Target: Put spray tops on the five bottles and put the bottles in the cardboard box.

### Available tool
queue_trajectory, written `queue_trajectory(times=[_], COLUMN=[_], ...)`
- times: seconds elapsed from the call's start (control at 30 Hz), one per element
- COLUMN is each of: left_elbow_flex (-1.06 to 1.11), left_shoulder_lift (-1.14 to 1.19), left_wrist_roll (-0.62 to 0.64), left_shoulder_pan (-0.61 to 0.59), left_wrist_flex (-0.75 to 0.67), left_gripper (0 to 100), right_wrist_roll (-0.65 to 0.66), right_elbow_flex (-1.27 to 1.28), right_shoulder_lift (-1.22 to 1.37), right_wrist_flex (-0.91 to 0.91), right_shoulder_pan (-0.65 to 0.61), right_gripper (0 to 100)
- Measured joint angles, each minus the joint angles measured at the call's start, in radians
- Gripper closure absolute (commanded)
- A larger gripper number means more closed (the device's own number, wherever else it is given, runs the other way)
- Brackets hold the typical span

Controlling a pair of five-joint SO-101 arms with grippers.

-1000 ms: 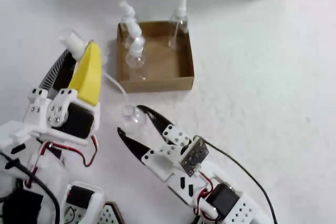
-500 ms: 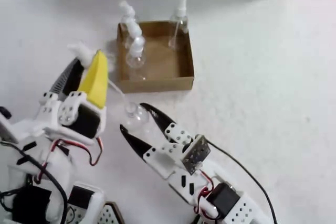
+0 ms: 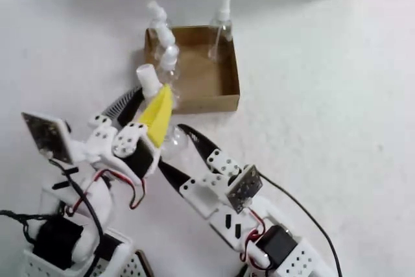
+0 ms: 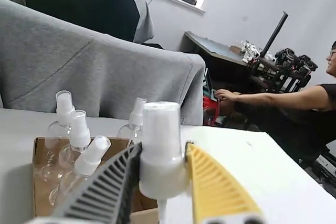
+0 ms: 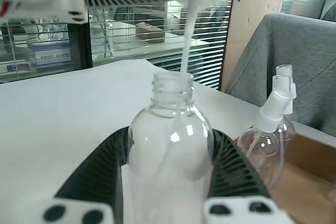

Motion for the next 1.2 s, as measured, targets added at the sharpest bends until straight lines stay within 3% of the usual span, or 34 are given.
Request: queue_trajectory(times=[1.2], left_elbow_flex=[0.026], left_shoulder_lift=[-0.002], left_wrist_roll=[-0.020], left_shoulder_pan=[0.084], left_wrist_flex=[0.187], left_gripper=[98], right_wrist_roll=[-0.003], right_elbow_flex=[0.000], right_shoulder_lift=[0.002], right_wrist_flex=[0.000], right_shoulder_pan=[0.023], right_gripper=[98.3])
